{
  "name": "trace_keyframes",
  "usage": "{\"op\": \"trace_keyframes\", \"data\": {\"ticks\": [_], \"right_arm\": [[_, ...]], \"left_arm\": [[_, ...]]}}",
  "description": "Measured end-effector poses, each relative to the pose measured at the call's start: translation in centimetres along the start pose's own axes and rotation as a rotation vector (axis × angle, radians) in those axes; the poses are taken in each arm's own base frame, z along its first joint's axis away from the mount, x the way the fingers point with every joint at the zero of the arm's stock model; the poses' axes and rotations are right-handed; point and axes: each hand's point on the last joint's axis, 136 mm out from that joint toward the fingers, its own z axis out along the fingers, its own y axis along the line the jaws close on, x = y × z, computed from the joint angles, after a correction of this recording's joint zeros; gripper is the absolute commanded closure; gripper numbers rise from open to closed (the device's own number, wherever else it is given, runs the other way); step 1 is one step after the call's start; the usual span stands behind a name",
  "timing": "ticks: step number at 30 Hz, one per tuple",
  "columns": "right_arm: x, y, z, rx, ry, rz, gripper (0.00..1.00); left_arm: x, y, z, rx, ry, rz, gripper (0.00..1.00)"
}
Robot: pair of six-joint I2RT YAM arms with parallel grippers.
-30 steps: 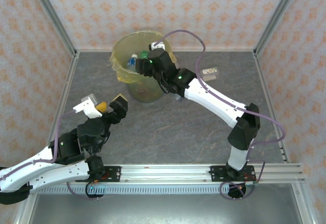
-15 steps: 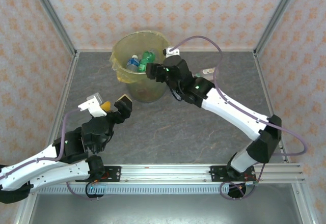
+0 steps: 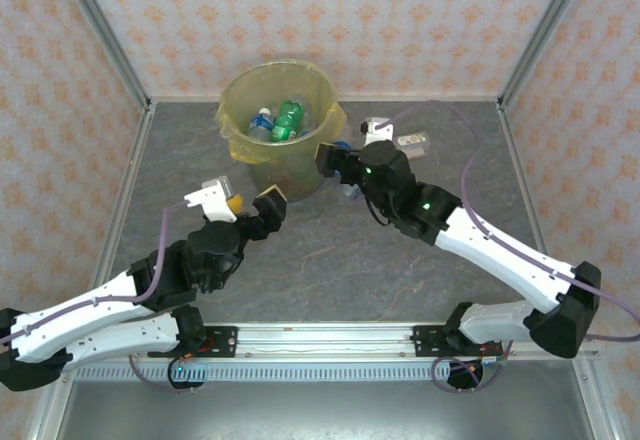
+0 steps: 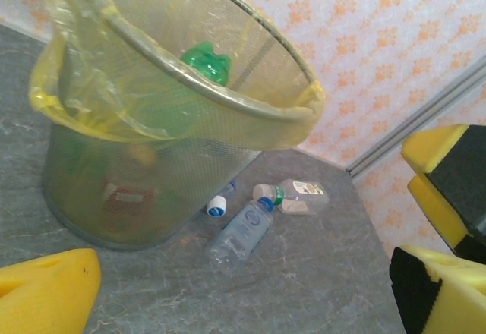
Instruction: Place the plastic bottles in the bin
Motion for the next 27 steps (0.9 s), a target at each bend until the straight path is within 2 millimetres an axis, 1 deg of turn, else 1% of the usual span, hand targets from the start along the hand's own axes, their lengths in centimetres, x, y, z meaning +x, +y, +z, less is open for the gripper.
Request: {"op": "trace_keyframes", "data": {"ticks": [2,5,8,13,16,19,22,23,25,27], "right_arm": [[0.0,-1.2,-0.5,0.020,-0.010,0.013,0.00],[-0.1,-3.6,-1.1,0.063,-0.027,0.040,0.00],[-0.1,-6.7,-1.8,0.119,-0.049,0.077,0.00],[0.5,-12.1,-3.0,0.211,-0.079,0.150,0.00],[1.2,-15.1,-3.0,0.256,-0.073,0.195,0.00],[1.9,-17.4,-2.2,0.289,-0.042,0.235,0.00],[2.5,-18.6,-0.5,0.290,-0.003,0.263,0.00],[2.9,-18.9,0.3,0.291,0.021,0.268,0.00],[3.8,-19.0,2.1,0.288,0.077,0.270,0.05],[4.0,-18.7,4.3,0.273,0.124,0.268,0.09]], "left_arm": [[0.3,-1.0,0.6,0.004,0.020,0.018,0.02],[1.0,-2.7,1.6,0.009,0.050,0.052,0.04],[1.7,-4.4,2.8,0.006,0.078,0.095,0.05],[3.3,-7.5,5.3,-0.003,0.126,0.174,0.05],[4.4,-8.6,6.5,-0.006,0.150,0.213,0.05],[5.4,-9.1,7.2,-0.004,0.172,0.250,0.04],[5.7,-9.8,7.6,0.004,0.182,0.273,0.03],[5.6,-10.2,7.8,0.009,0.181,0.280,0.03],[5.2,-10.9,7.9,0.019,0.173,0.290,0.02],[4.6,-11.6,7.9,0.028,0.163,0.295,0.01]]}}
